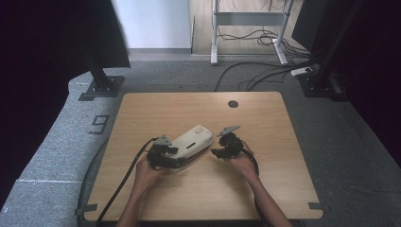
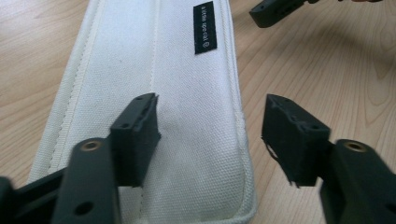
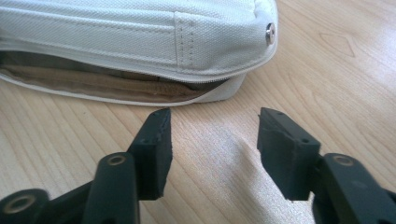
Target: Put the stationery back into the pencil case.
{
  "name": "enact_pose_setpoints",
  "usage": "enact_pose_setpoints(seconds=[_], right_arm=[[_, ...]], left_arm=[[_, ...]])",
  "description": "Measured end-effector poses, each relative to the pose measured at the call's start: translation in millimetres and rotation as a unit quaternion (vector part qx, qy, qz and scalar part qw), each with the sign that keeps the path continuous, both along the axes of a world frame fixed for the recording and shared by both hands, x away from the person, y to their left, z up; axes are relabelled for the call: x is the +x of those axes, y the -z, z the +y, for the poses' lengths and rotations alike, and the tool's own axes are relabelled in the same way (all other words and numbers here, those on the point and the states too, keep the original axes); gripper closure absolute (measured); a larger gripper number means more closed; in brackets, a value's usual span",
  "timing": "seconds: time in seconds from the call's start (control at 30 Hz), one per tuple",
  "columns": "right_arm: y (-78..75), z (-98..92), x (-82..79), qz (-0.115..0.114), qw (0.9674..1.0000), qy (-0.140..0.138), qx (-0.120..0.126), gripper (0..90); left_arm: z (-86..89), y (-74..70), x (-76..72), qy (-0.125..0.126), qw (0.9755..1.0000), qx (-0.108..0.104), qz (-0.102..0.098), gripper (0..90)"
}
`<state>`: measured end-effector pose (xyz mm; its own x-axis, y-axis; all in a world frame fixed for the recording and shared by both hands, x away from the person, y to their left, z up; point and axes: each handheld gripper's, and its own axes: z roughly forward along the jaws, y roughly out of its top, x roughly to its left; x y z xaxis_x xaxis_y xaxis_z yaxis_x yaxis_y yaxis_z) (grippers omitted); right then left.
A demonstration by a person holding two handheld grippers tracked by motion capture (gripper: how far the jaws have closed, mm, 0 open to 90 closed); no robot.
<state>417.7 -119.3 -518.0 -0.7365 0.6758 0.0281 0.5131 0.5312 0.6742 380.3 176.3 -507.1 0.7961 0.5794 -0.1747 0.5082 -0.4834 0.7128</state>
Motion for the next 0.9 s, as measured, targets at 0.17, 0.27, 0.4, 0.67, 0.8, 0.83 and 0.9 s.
enact_pose_setpoints(seconds=[0.17, 0.27, 0.4, 0.67, 0.8, 0.83, 0.9], right_arm=[[-2.5, -2.8, -4.1, -0.004, 0.9999, -0.006, 0.010, 32.6], [-3.9, -5.1, -6.9, -0.006, 0.9999, -0.006, 0.012, 28.2], [-7.1, -9.5, -12.2, -0.009, 0.9998, -0.006, 0.017, 23.0], [-12.3, -18.1, -20.4, -0.015, 0.9997, -0.004, 0.019, 13.6], [-16.3, -22.7, -26.0, -0.022, 0.9996, -0.002, 0.019, 12.6], [-17.3, -24.0, -27.3, -0.025, 0.9995, -0.003, 0.019, 12.2], [-20.2, -27.7, -31.6, -0.029, 0.9994, -0.002, 0.020, 9.2]], left_arm=[[1.8, -4.2, -1.6, -0.002, 1.0000, -0.002, -0.001, 23.5], [2.5, -6.4, -3.3, -0.003, 1.0000, -0.001, -0.001, 18.2], [4.8, -11.4, -8.8, 0.009, 0.9998, 0.013, -0.007, 14.9], [13.1, -16.7, -14.2, 0.003, 0.9997, 0.013, -0.021, 10.4], [17.3, -18.0, -17.0, 0.002, 0.9997, 0.014, -0.022, 6.4], [18.7, -18.7, -17.8, 0.003, 0.9996, 0.015, -0.022, 6.4], [22.4, -21.2, -20.3, 0.002, 0.9995, 0.015, -0.026, 3.8]])
